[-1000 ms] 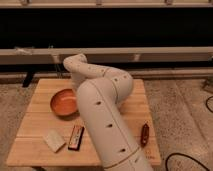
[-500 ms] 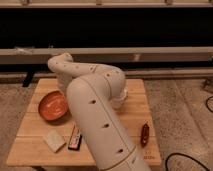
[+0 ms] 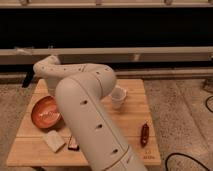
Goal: Drag the ceramic bowl in a circle
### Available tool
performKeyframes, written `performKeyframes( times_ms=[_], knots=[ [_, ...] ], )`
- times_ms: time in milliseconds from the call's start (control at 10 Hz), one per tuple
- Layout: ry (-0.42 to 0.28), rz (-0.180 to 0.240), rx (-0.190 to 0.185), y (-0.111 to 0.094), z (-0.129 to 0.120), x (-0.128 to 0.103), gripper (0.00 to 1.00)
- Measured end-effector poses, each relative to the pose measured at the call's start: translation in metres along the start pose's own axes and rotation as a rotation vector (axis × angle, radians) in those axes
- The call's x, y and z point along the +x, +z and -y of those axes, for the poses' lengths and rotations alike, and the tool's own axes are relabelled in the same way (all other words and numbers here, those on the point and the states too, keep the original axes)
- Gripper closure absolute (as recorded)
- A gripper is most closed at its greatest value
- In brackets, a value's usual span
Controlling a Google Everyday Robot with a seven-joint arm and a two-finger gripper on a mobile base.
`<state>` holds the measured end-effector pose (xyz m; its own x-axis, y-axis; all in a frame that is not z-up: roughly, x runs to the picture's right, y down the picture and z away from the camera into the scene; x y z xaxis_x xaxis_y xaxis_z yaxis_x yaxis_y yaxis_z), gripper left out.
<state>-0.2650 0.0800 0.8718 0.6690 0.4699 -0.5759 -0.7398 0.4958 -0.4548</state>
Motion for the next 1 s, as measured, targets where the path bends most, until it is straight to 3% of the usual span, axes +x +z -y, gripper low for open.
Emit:
performKeyframes(
  times_ms=[500,800,1000],
  knots=[
    [-0.024,-0.031,0.029,0.002,0.020,0.054,1.00],
    [0.096,-0.006,0.000,0.001,0.056,0.082,1.00],
    [0.203,0.019,-0.031,-0.004,0.089,0.086,1.00]
  ],
)
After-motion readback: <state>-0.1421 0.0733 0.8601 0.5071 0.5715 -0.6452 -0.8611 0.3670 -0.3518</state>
